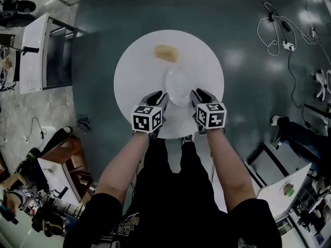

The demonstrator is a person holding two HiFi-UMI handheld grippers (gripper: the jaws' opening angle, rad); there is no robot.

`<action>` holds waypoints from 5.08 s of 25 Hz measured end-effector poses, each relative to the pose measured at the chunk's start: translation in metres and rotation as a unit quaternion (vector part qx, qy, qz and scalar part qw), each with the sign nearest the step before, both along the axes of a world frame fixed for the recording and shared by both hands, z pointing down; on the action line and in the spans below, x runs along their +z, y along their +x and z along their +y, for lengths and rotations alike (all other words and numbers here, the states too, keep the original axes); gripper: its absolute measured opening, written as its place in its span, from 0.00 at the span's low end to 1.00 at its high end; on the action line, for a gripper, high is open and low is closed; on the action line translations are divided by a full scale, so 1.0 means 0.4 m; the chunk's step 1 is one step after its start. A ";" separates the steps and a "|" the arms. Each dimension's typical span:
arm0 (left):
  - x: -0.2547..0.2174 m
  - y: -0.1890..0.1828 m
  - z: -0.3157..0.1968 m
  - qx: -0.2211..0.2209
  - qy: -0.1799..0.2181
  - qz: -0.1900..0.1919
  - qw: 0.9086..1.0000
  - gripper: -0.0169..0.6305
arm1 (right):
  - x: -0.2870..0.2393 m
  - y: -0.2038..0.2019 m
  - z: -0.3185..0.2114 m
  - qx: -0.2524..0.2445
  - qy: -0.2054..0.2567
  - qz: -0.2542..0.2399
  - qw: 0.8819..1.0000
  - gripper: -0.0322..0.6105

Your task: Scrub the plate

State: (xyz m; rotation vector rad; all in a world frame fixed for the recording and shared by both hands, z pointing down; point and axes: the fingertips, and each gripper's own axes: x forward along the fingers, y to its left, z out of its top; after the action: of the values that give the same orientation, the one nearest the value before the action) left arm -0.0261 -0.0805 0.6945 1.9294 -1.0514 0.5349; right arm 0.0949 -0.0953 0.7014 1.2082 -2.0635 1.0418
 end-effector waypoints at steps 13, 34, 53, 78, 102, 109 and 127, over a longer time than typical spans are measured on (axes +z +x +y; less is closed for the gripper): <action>0.036 0.005 -0.021 -0.002 -0.011 0.015 1.000 0.17 | 0.015 -0.022 -0.041 0.032 -0.035 -0.054 0.997 0.20; 0.033 -0.003 -0.028 -0.046 -0.027 0.061 0.997 0.17 | -0.087 -0.061 -0.043 0.019 -0.006 -0.182 0.983 0.10; -0.110 -0.037 -0.035 -0.088 0.020 0.177 0.980 0.19 | -0.249 -0.089 -0.020 0.001 0.034 -0.263 0.964 0.10; -0.353 -0.120 0.054 -0.132 0.072 0.251 0.956 0.06 | -0.370 -0.148 0.078 -0.056 0.048 -0.290 0.954 0.10; -0.277 -0.327 0.018 -0.175 0.085 0.051 0.980 0.06 | -0.188 -0.225 -0.247 -0.194 0.130 0.078 0.969 0.28; -0.241 -0.370 -0.003 -0.162 0.064 0.053 0.983 0.06 | -0.110 -0.274 -0.363 -0.262 0.129 0.167 0.942 0.33; -0.223 -0.391 -0.026 -0.158 0.037 0.071 0.984 0.06 | -0.146 -0.328 -0.355 -0.248 0.157 0.141 0.946 0.22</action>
State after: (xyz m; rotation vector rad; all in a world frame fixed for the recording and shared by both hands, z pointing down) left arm -0.1827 -0.0910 0.6055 1.7862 -1.2674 0.1799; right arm -0.0362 -0.2373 0.6429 0.8402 -2.1833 0.2970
